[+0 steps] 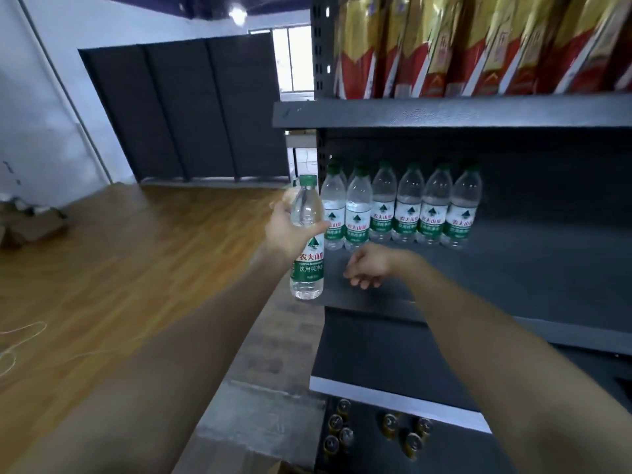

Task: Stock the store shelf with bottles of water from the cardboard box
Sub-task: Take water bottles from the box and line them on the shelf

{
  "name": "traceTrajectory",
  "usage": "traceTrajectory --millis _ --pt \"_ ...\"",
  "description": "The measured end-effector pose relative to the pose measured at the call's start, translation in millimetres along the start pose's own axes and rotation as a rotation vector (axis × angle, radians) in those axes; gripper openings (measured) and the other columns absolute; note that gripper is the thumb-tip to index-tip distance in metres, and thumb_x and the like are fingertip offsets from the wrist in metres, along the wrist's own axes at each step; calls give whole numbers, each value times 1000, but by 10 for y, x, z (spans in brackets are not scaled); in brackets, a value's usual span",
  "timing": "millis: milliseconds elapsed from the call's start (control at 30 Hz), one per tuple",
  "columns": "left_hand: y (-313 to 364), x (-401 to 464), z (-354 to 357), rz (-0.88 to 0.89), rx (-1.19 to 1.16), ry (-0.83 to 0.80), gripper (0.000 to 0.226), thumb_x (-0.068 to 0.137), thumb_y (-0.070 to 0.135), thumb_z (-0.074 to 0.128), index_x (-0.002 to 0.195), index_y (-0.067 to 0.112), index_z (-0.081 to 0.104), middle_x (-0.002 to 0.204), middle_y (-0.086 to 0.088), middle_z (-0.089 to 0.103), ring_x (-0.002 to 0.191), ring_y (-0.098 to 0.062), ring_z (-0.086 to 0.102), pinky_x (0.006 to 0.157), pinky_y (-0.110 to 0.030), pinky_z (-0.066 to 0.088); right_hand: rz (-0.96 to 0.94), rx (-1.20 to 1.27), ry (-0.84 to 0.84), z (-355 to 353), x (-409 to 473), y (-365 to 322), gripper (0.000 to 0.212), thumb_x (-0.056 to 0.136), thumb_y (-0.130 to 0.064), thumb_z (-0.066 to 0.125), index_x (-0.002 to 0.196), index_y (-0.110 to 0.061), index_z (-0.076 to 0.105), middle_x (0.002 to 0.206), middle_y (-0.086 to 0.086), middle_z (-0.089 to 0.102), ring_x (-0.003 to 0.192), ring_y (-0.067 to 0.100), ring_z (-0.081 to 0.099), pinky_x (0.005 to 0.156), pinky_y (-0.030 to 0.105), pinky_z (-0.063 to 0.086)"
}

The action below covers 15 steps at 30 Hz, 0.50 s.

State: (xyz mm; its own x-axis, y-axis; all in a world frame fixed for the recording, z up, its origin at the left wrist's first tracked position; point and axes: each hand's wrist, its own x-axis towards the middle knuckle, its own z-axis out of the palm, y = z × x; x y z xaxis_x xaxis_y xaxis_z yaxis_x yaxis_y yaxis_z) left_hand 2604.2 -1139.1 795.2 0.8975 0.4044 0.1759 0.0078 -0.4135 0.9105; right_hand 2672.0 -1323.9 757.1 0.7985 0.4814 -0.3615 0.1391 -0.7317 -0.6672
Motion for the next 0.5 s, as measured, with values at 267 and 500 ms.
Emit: traceTrajectory --millis 267,500 --pt "574 233 821 100 92 -69 86 58 38 93 126 14 46 123 -4 61 110 -23 59 96 -42 51 96 -199 40 -690 -7 540 14 96 -21 62 100 -8 63 91 6 72 72 17 65 59 28 47" --pt "881 391 1466 74 183 -217 102 64 29 92 143 4 32 145 -11 46 133 -31 46 107 -41 43 101 -195 120 -1140 30 933 13 94 -20 61 101 -11 66 92 4 75 69 14 67 64 28 50"
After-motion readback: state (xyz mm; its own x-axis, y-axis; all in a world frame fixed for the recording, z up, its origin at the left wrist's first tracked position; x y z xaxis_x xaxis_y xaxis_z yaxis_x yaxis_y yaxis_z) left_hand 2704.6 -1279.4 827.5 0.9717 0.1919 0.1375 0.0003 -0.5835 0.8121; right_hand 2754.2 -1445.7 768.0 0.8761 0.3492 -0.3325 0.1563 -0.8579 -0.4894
